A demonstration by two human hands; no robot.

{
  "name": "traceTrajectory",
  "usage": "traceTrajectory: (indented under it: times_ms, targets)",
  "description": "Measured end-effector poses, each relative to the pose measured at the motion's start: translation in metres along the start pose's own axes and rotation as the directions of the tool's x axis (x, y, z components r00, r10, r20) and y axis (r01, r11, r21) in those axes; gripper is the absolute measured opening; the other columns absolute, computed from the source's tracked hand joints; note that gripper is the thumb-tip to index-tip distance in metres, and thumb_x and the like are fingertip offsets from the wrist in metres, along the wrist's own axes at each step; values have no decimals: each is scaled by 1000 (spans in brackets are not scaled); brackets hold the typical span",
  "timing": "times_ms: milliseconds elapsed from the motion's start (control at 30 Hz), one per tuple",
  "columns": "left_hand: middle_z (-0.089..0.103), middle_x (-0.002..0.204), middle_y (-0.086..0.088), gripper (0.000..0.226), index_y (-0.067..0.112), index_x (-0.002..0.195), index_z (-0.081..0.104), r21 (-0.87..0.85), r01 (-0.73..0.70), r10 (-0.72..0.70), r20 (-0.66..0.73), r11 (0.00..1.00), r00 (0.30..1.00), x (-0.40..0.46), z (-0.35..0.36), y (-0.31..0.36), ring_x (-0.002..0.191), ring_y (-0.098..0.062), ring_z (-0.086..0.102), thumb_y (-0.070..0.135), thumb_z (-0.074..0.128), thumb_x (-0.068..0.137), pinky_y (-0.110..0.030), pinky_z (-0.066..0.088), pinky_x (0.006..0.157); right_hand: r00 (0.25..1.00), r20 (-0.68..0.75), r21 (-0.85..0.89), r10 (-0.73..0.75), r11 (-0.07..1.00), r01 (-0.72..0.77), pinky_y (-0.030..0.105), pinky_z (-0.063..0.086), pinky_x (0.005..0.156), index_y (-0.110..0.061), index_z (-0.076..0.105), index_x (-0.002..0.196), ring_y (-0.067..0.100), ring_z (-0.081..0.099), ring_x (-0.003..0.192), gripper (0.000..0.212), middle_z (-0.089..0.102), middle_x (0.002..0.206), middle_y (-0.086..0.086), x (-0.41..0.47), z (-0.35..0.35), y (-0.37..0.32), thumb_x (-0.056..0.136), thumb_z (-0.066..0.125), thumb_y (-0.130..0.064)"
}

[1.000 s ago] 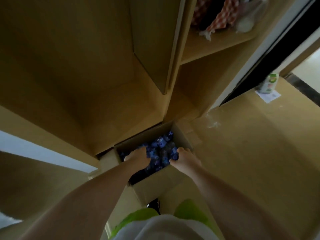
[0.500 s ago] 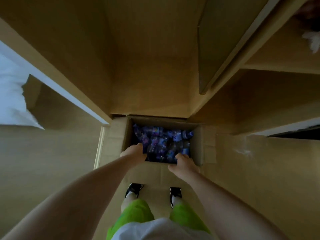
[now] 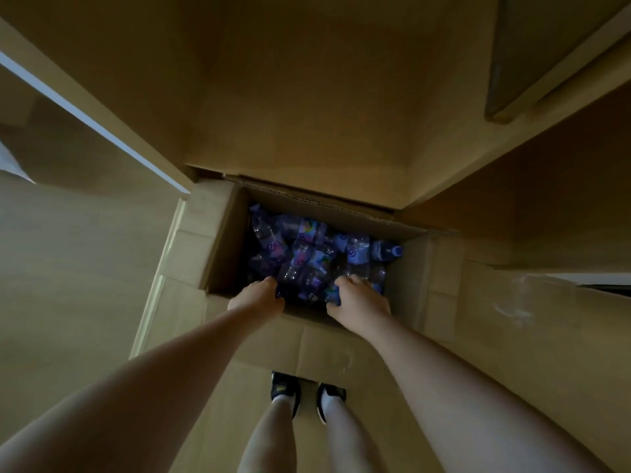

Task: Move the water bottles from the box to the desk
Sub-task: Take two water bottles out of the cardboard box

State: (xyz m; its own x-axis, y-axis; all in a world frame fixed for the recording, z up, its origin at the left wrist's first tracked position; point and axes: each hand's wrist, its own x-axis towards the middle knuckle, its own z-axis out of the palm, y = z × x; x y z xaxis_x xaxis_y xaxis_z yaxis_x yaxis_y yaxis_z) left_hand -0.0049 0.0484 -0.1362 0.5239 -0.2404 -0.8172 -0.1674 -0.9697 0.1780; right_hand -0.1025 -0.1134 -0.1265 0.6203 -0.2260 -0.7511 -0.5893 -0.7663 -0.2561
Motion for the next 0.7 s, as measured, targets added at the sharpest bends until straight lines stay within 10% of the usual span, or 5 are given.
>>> traceTrajectory:
  times_ms: [433,700]
  targets:
    - [54,87,-8,20,11,77,52,-153,-31,34,16,988,999,225,99,-1,74,-18,51,19,49,95,-26,39,66,960,129,-239,-249,932,274,42,38,105,-11,31,146,25,28,137,63,31,147,7,214,134,63,90,61,-14]
    - [65,108,-20,24,-2,105,64,-265,7,-10,-9,964,1000,286,128,-3,103,-31,61,12,48,95,-33,45,82,906,35,-480,-422,788,385,45,13,118,-13,26,149,21,15,146,64,22,156,5,295,170,79,91,53,-13]
